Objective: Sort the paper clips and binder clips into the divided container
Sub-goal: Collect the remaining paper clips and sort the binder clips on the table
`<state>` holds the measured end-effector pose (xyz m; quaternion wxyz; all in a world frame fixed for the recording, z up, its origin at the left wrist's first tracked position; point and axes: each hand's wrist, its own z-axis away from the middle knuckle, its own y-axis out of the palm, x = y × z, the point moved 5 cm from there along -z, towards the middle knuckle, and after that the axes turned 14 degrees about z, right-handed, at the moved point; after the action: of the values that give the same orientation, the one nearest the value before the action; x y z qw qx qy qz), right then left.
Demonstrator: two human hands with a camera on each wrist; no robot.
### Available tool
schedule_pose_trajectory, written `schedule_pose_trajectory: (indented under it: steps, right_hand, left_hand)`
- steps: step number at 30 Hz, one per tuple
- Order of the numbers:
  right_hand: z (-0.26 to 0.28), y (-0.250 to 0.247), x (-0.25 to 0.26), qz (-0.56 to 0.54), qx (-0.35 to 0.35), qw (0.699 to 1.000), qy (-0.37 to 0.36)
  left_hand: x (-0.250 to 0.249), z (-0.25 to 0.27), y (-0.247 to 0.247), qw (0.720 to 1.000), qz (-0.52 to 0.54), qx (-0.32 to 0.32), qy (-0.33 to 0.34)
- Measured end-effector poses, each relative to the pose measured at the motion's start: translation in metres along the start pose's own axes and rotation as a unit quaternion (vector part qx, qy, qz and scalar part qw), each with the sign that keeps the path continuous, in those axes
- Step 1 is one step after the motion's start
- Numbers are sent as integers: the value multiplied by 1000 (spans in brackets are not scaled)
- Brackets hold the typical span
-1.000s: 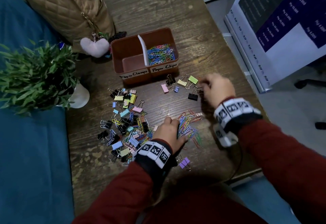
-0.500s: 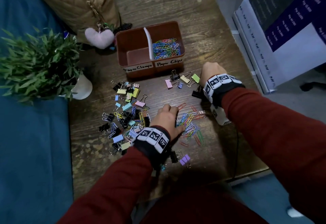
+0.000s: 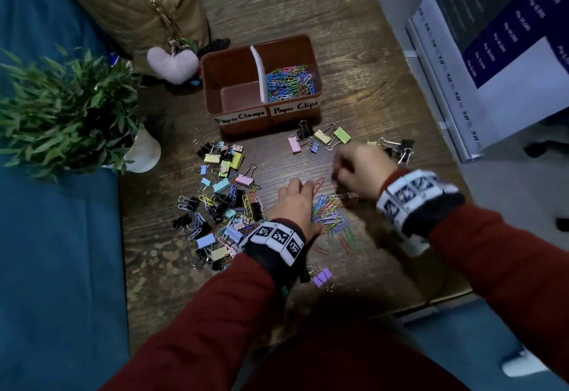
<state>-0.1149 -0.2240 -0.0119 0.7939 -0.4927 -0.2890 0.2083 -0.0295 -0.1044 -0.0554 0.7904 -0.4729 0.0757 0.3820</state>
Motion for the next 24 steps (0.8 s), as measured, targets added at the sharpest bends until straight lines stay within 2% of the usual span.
schedule_pose_trajectory:
  steps: [2,4,6,10,13,15,19,22,24]
  right_hand:
    - [19,23,13,-23,32,999,-36]
    - [29,42,15,-18,42,999,-26]
    - [37,52,8,-19,21,1000,2]
    - [43,51,-24,-50,-38,993,103]
    - [45,37,-35,-57,-88,986,128]
    - [45,37,-29,-38,-87,991,95]
    - [47,57,2,48,-17,998,-35]
    - [48,65,10,72,33,994,-77]
    - [47,64,12,78,46,993,-79]
  left_hand:
    - [4,-2,-1,1000,24,-3,3]
    - [6,-4,-1,999,42,-4,10]
    - [5,-5,0,999,44,-4,18]
    - [3,-5,2,999,41,-7,30]
    - [2,-5,2,998,41,-7,38]
    - [1,-4,2,998,33,-7,46]
    - [1,1,2,998,22,-15,65]
    - [6,5,3,997,35,-18,71]
    - [8,8,2,996,42,-25,71]
